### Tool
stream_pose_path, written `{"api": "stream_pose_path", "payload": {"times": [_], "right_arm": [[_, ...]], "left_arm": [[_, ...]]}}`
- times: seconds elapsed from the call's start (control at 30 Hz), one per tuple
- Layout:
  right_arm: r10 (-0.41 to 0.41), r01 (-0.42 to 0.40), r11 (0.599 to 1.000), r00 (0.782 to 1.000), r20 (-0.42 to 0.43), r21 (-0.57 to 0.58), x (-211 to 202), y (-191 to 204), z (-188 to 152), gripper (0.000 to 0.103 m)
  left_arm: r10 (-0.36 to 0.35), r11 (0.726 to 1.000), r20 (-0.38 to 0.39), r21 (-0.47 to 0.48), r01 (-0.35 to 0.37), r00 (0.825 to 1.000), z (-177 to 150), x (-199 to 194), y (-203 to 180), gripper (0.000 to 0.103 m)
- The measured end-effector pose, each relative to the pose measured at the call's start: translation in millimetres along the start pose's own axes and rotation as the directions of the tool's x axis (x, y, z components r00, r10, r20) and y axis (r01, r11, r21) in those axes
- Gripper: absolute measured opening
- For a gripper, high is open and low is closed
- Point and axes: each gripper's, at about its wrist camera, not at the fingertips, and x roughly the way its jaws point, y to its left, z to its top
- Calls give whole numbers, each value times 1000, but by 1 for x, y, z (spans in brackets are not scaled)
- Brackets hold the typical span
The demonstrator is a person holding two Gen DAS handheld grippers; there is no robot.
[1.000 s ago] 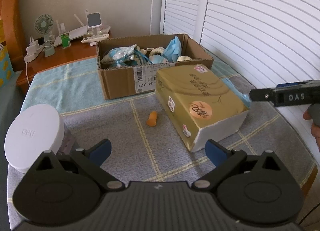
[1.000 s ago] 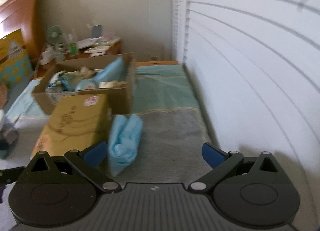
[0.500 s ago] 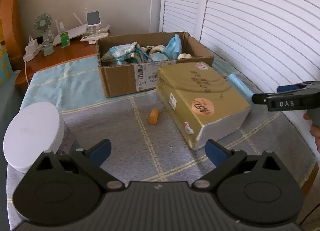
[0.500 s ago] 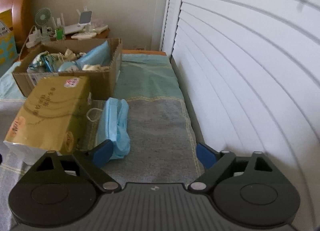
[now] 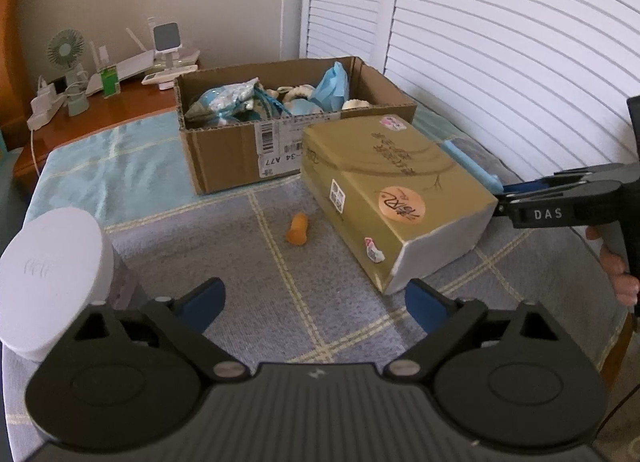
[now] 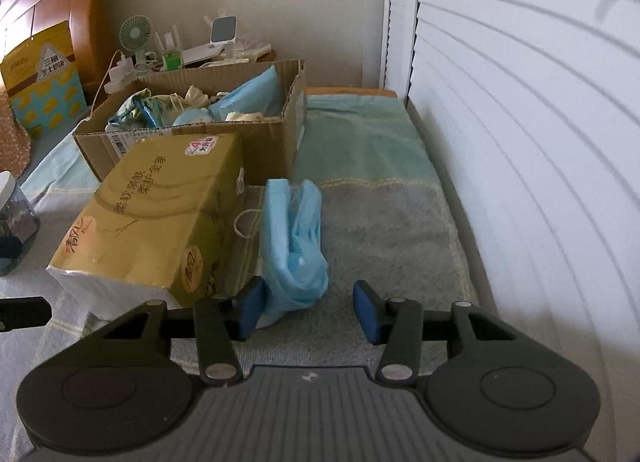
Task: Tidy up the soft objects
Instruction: 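Grasp the light blue face mask with the right tool while the left tool grasps the small orange toy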
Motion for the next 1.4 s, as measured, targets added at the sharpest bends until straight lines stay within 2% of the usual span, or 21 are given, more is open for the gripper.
{"api": "stream_pose_path", "payload": {"times": [0.07, 0.13, 0.33, 0.43, 0.6, 0.9, 1.0, 1.07, 1.4], "right_arm": [[4, -4, 1000, 1000, 0, 1, 1, -1, -1, 54], [8, -8, 1000, 1000, 0, 2, 2, -1, -3, 54], [11, -11, 1000, 1000, 7, -1, 3, 0, -5, 56], [16, -16, 1000, 1000, 7, 2, 3, -1, -5, 56], [22, -22, 1000, 1000, 8, 5, 3, -3, -6, 56], [19, -19, 1000, 1000, 12, -5, 3, -1, -6, 57], [19, -19, 1000, 1000, 14, -9, 3, -1, -6, 57], [18, -18, 1000, 1000, 15, -9, 3, -1, -6, 57], [24, -22, 997, 999, 29, -68, 4, 8, -4, 57]], "left_arm": [[-1, 1000, 3, 25, 1, 1000, 2, 0, 2, 81], [3, 999, 9, 40, -3, 1000, 5, 1, 4, 66], [25, 1000, 18, 10, -25, 1000, 13, 17, 13, 42], [22, 1000, 18, -5, -22, 1000, 16, 28, 15, 38], [10, 1000, 21, -8, -10, 1000, 22, 41, 16, 38], [-4, 1000, 11, -8, 5, 1000, 26, 56, 18, 27], [-9, 1000, 17, 2, 9, 1000, 27, 58, 17, 21], [-19, 1000, 17, 9, 19, 1000, 28, 59, 17, 11], [-16, 1000, 12, 23, 15, 1000, 28, 58, 14, 11]]}}
